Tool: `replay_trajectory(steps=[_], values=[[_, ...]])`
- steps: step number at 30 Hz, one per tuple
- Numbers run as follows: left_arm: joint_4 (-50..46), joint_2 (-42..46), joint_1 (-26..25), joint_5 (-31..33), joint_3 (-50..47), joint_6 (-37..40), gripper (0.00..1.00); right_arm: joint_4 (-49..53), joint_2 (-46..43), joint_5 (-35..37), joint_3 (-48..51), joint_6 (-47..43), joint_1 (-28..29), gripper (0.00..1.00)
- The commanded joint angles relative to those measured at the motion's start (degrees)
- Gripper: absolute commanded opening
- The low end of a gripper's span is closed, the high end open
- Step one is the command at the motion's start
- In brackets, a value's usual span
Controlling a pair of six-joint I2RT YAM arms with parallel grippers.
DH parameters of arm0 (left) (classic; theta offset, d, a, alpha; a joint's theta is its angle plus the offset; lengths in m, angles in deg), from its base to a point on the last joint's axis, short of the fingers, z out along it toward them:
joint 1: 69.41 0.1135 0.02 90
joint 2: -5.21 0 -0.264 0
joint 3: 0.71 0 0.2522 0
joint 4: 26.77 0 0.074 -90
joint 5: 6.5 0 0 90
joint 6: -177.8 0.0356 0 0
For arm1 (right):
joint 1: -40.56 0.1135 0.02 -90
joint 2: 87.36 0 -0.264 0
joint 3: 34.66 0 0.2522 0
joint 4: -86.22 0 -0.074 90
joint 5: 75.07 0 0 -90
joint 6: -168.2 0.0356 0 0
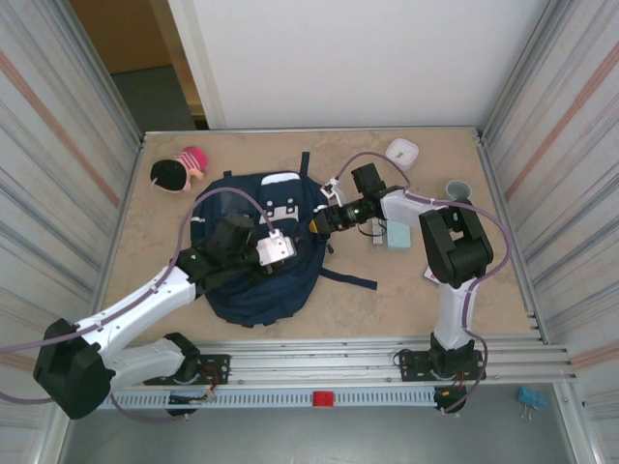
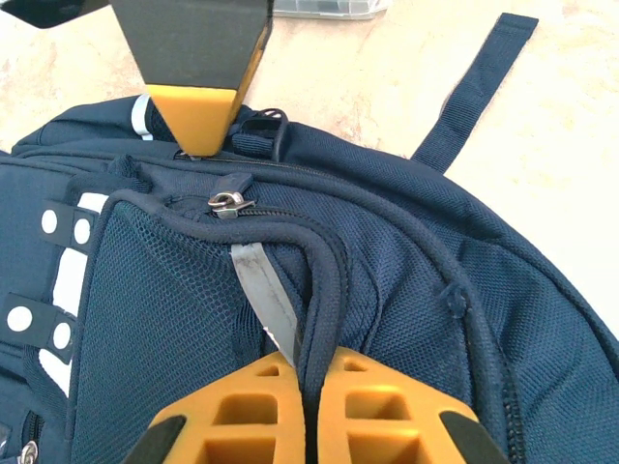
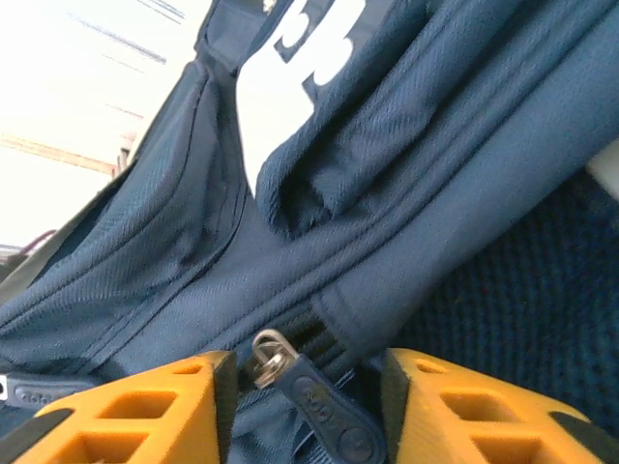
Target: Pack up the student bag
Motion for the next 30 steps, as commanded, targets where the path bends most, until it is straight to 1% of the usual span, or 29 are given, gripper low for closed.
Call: replay_trajectory(steps=[1, 7, 9, 14, 18, 22, 26, 30], values=[[3.32, 1.14, 0.58, -1.60, 0.46, 0.27, 0.00, 4.80, -2.58, -3.99, 0.91, -3.44, 0.98, 0.35], [3.29, 1.03, 0.59, -1.70, 1.07, 0.35, 0.00, 4.60, -3.35, -1.34, 0.85, -2.95, 0.79, 0.12], [3.35, 1.08, 0.59, -1.50, 0.92, 0.34, 0.00, 3.96, -4.26, 0.13, 1.14, -2.28, 0.60, 0.09], [3.38, 1.41, 0.53, -1.84, 0.67, -0.07, 0.00, 2.90, -4.66, -0.07, 1.10, -1.42, 0.51, 0.09], [4.24, 1.59, 0.58, -1.13, 0.48, -0.68, 0.00, 2.70, -4.57, 0.17, 1.15, -0.21, 0.96, 0.03], [4.13, 0.62, 0.58, 4.46, 1.05, -2.27, 0.00, 1.90, -7.59, 0.23, 3.31, 4.24, 1.04, 0.00], [4.21, -1.83, -0.50, 11.92, 1.60, -3.13, 0.00, 0.41, -10.13, -3.42, 5.99, 12.73, 1.55, 0.00], [5.68, -3.09, -0.83, 15.10, 1.56, -4.80, 0.00, -1.90, -13.01, -4.69, 9.70, 18.00, 3.69, 0.00]])
